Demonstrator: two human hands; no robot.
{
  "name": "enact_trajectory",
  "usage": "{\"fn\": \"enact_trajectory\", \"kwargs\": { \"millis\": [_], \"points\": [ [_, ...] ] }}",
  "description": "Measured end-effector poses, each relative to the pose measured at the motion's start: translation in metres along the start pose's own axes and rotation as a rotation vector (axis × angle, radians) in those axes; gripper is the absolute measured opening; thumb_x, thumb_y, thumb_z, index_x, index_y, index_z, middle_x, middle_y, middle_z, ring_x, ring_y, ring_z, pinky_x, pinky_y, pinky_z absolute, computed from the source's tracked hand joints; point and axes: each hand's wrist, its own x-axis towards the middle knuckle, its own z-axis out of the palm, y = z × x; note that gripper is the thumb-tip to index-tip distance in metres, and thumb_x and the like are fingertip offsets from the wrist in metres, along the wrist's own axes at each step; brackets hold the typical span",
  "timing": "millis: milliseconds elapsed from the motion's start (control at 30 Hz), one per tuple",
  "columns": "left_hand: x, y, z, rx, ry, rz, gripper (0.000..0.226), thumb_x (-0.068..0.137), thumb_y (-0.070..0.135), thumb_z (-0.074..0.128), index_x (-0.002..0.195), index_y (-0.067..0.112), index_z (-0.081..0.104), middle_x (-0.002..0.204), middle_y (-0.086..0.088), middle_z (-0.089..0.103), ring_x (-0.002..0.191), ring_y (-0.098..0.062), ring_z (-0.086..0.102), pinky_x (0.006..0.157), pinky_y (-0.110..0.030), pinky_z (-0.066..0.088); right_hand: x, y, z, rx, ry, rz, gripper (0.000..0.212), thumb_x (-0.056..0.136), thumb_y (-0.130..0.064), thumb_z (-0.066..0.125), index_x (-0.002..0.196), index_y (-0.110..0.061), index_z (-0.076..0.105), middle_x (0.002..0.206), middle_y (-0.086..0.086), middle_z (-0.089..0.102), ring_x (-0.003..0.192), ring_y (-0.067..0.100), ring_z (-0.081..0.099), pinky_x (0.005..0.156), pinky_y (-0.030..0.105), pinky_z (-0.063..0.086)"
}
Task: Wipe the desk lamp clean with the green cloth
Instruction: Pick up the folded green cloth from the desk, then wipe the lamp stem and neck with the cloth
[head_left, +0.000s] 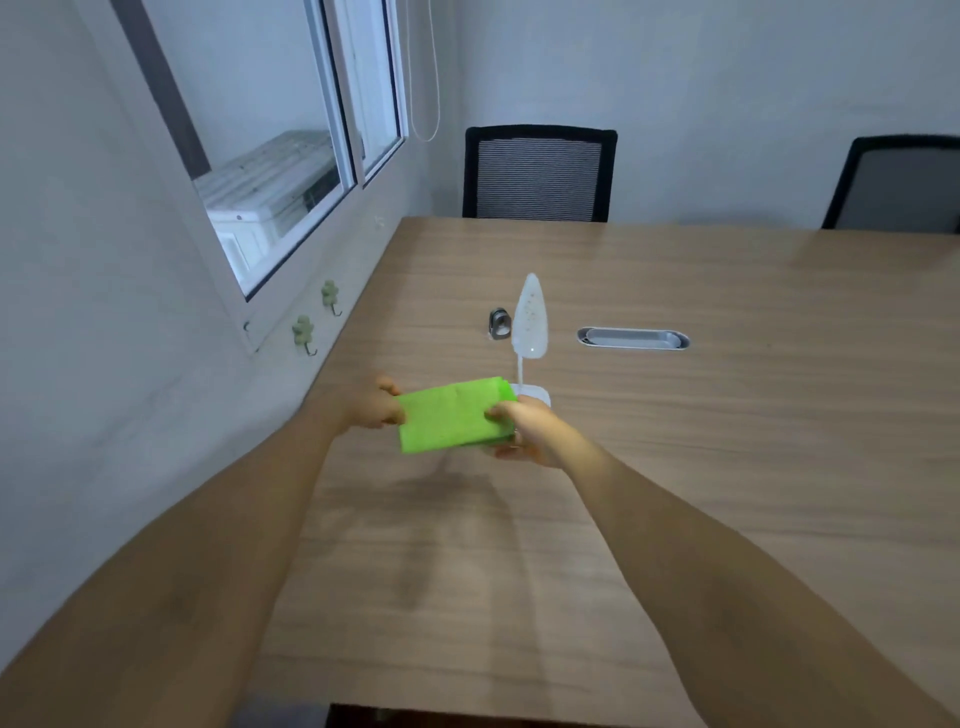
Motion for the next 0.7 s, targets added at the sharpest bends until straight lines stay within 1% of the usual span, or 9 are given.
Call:
{"fn": "enact_trajectory", "kwargs": {
  "millis": [100,200,267,333,400,467,533,600,700],
  "points": [
    [-0.007,0.010,0.009,-0.118,-0.137,-0.077,0.014,0.086,0.005,0.057,0.097,0.014,0.058,0.076,-0.003,0.057,0.068,-0.010,0.053,0.061,-0.020,0.043,-0.013,0.006,-0.012,0.172,0.019,0.003,0.019,0.091,-0.014,0.055,0.109,-0.015,0.048,0.092,0.010,0.058,0.071,0.029,0.063,0.093,0.054,0.052],
    [-0.011,0.017,0.018,-0.185,-0.197,-0.121,0.009,0.087,0.010,0.059,0.092,0.017,0.058,0.081,0.000,0.060,0.073,-0.007,0.057,0.067,-0.020,0.046,-0.018,0.014,-0.020,0.459,0.009,-0.002,0.024,0.091,-0.015,0.057,0.114,-0.011,0.050,0.096,0.014,0.059,0.083,0.029,0.062,0.100,0.058,0.046],
    [-0.013,0.021,0.023,-0.245,-0.222,-0.154,0.004,0.087,0.010,0.060,0.086,0.014,0.059,0.081,-0.001,0.062,0.074,-0.008,0.058,0.069,-0.020,0.047,-0.021,0.017,-0.021,0.640,-0.014,-0.009,0.023,0.092,-0.015,0.059,0.112,-0.010,0.050,0.093,0.012,0.059,0.098,0.029,0.059,0.104,0.052,0.044],
    [-0.015,0.022,0.031,-0.320,-0.261,-0.184,0.007,0.088,0.010,0.059,0.081,0.012,0.059,0.082,-0.003,0.062,0.076,-0.010,0.058,0.072,-0.021,0.046,-0.027,0.019,-0.018,0.716,-0.033,-0.007,0.009,0.093,-0.010,0.056,0.102,-0.006,0.055,0.088,0.012,0.058,0.099,0.026,0.057,0.105,0.045,0.041],
    [-0.015,0.023,0.039,-0.371,-0.290,-0.205,0.007,0.088,0.010,0.059,0.081,0.011,0.059,0.083,-0.004,0.062,0.076,-0.012,0.058,0.073,-0.022,0.046,-0.028,0.023,-0.012,0.693,-0.046,0.002,0.006,0.093,-0.003,0.054,0.093,-0.005,0.059,0.088,0.012,0.060,0.097,0.025,0.059,0.109,0.043,0.039],
    [-0.013,0.020,0.045,-0.389,-0.307,-0.216,0.005,0.086,0.009,0.061,0.081,0.010,0.059,0.083,-0.005,0.063,0.076,-0.012,0.058,0.074,-0.023,0.047,-0.033,0.026,-0.006,0.617,0.008,0.055,0.019,0.093,0.000,0.052,0.111,-0.003,0.059,0.096,0.013,0.064,0.115,0.027,0.056,0.110,0.039,0.040],
    [-0.011,0.018,0.049,-0.358,-0.325,-0.221,0.002,0.086,0.010,0.062,0.086,0.010,0.060,0.087,-0.005,0.064,0.078,-0.012,0.059,0.075,-0.023,0.048,-0.034,0.026,-0.003,0.604,0.061,0.089,0.034,0.097,-0.001,0.045,0.131,0.001,0.048,0.123,0.019,0.061,0.129,0.028,0.049,0.109,0.038,0.040],
    [-0.011,0.020,0.049,-0.300,-0.335,-0.218,0.012,0.086,0.016,0.062,0.097,0.012,0.061,0.099,-0.005,0.064,0.084,-0.011,0.058,0.075,-0.023,0.048,-0.041,0.017,-0.006,0.541,0.110,0.093,0.036,0.100,-0.004,0.037,0.135,0.001,0.041,0.137,0.019,0.053,0.130,0.029,0.049,0.108,0.040,0.039],
    [-0.010,0.031,0.039,-0.292,-0.251,-0.174,0.034,0.088,0.029,0.060,0.119,0.017,0.056,0.116,-0.003,0.059,0.102,-0.016,0.055,0.079,-0.027,0.048,-0.044,0.001,-0.028,0.412,0.162,0.017,0.031,0.098,-0.001,0.035,0.125,-0.007,0.049,0.114,0.013,0.064,0.109,0.029,0.062,0.104,0.043,0.042]
  ]
}}
